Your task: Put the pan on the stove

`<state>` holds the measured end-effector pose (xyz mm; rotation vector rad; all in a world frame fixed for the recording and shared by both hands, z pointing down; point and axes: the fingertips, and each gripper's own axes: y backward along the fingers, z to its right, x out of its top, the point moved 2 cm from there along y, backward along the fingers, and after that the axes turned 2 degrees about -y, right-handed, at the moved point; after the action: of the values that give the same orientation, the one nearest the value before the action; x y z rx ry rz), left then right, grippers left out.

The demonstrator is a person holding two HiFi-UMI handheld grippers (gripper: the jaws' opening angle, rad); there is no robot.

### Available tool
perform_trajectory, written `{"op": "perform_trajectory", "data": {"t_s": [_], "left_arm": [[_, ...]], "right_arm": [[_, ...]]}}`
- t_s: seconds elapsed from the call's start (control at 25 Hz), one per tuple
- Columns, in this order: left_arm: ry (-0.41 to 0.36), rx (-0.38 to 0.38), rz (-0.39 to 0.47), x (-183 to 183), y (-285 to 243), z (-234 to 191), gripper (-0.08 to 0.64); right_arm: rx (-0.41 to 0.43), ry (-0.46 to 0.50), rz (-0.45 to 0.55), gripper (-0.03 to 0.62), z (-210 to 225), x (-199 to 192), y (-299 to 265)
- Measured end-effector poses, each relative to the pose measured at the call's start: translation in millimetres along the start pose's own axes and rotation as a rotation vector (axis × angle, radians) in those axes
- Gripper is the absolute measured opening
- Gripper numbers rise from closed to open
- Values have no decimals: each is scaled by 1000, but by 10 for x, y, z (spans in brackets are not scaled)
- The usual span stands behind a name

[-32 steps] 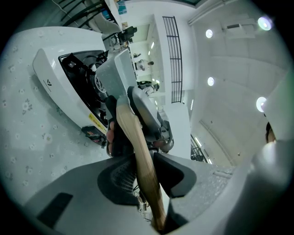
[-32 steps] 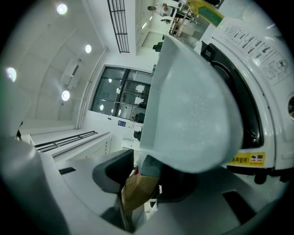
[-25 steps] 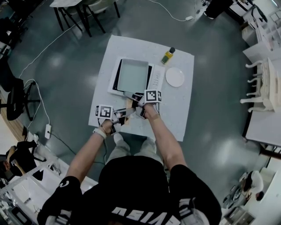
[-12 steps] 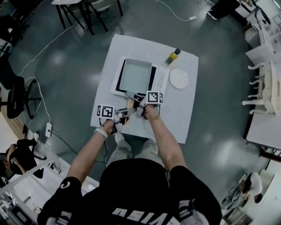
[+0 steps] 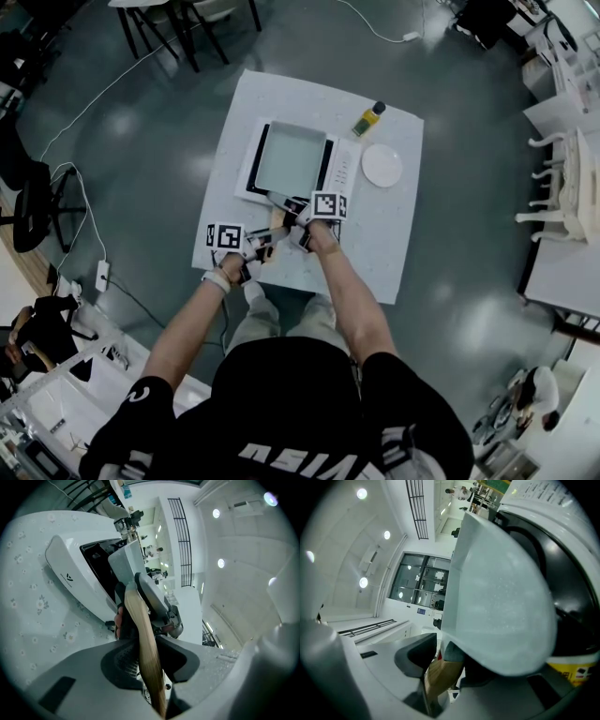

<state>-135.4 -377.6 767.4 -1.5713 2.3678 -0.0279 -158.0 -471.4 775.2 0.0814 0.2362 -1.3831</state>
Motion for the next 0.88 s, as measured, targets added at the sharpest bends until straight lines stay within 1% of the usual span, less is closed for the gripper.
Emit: {"op": "perform_trajectory", "data": {"t_s": [0.04,0.08,0.12,0.16,0.2,0.24,0.28,0.32,0.4,0.44,0.48,0.56,0.64,0.72,0.8,0.88], "left_arm": [[15,-5,3,-10,-3,10,84],[29,-15,6,-16,-9,24,84],[41,-25,11,-20,-14,36,84],[53,-36,16,-20,-19,47,84],[60,-43,21,-18,-21,54,84],[56,-37,25,-15,-15,45,86],[38,-18,26,-11,-2,21,87],[12,5,28,-4,12,-4,92],[-40,33,36,18,30,-14,116],[-54,31,43,26,32,6,129],[-51,17,52,27,29,40,140],[-30,-9,69,32,33,103,161],[-36,-2,79,48,67,111,175],[-62,26,88,70,121,95,186],[-99,84,97,96,211,39,193],[-127,123,120,125,305,3,196]], "right_arm": [[47,32,-1,144,-68,19,-32],[42,32,-2,146,-68,18,-30],[4,12,-5,146,-21,3,-5],[-11,9,-8,146,-5,2,4],[29,43,-11,151,-63,25,-21],[93,92,-13,166,-154,59,-62],[123,116,-16,177,-201,76,-79],[87,92,-19,187,-160,60,-50],[-78,-32,-25,210,49,-32,75],[-128,-80,-27,217,113,-75,119],[-143,-105,-29,221,130,-107,140],[-143,-108,-33,230,107,-138,159],[-151,-98,-38,235,100,-152,190],[-167,-90,-44,241,99,-165,241],[-185,-88,-48,249,93,-175,304],[-203,-84,-52,250,100,-182,382]]}}
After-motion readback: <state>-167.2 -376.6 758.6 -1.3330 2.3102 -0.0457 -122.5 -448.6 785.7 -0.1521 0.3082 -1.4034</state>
